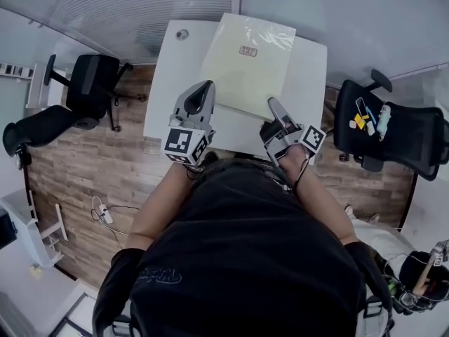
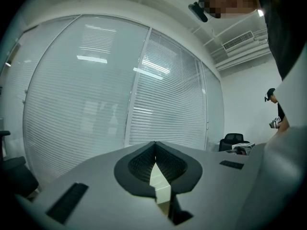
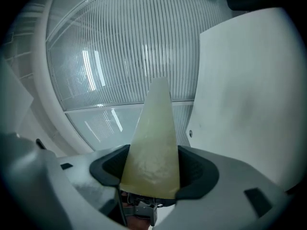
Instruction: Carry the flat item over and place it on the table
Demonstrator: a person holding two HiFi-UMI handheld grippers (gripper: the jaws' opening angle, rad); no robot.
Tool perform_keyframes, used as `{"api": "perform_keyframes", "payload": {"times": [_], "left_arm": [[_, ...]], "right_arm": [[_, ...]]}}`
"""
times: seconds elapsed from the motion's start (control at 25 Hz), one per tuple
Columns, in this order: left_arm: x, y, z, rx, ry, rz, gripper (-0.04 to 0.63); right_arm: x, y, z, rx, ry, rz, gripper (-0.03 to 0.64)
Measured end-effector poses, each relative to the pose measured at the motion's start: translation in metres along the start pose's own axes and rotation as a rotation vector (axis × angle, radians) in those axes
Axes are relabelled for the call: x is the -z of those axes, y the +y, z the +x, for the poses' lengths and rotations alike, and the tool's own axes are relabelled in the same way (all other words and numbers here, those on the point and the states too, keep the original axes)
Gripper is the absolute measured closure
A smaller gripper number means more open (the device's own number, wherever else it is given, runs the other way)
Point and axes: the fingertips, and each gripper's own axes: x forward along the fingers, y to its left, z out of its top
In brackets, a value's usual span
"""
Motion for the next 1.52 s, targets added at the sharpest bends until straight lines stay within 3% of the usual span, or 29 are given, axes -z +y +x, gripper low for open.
{"api": "perform_keyframes", "payload": {"times": [0.48, 1.52], "left_arm": [[0.014, -0.024, 0.044, -0.002, 0.048, -0.001, 0.580], [0.081, 0.004, 0.084, 0.060, 0.198, -0.082, 0.580]], "right_arm": [[-0.032, -0.016, 0.005, 0.019, 0.080, 0.028, 0.316], [-0.051, -0.105, 0.026, 0.211, 0.043, 0.032, 0.316]]}}
